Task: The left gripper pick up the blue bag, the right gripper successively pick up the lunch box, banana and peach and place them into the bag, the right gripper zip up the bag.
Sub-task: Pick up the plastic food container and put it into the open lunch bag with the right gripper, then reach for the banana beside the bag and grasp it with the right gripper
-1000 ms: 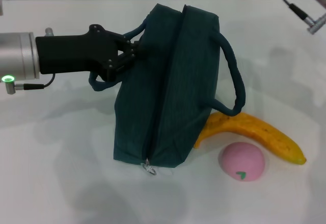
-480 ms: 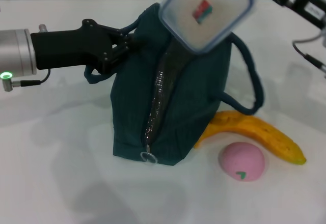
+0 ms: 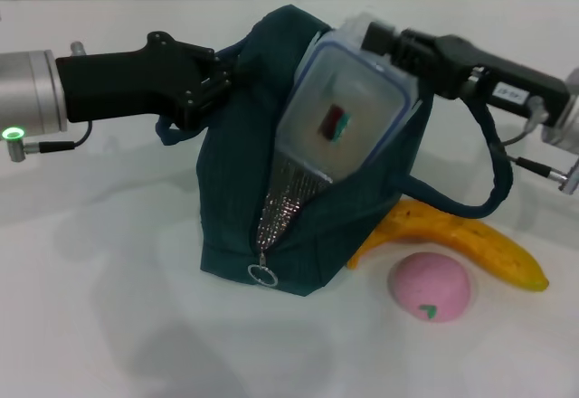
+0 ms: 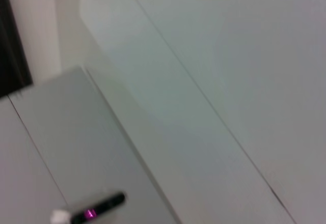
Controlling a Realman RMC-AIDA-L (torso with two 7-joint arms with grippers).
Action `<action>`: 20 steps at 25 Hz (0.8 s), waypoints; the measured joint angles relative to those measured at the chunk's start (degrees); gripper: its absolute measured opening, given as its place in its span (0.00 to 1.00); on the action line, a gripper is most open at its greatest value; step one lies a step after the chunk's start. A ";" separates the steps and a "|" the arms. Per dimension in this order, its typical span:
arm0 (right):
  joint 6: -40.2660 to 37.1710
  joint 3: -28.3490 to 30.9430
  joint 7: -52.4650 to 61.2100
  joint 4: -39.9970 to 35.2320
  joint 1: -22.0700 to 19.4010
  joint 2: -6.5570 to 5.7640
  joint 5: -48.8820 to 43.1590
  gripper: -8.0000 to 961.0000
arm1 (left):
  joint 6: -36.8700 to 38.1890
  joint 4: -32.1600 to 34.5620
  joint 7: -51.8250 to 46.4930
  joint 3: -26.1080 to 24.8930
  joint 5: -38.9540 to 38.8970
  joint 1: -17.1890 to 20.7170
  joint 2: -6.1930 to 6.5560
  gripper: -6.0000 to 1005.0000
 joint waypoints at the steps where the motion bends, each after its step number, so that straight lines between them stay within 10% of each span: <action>1: 1.17 -0.35 0.38 -0.33 0.14 0.02 -0.41 0.23 | 0.00 -0.02 0.00 0.03 -0.01 -0.02 -0.01 0.04; 13: 0.45 -0.27 1.31 -7.62 -2.24 -0.12 -1.28 0.25 | 0.01 -1.21 0.91 -0.05 0.12 -0.26 0.08 0.04; 20: -0.11 3.43 5.34 -30.83 -19.18 -3.50 -9.81 0.46 | 0.01 -1.52 1.12 -0.07 -0.10 0.61 0.44 0.04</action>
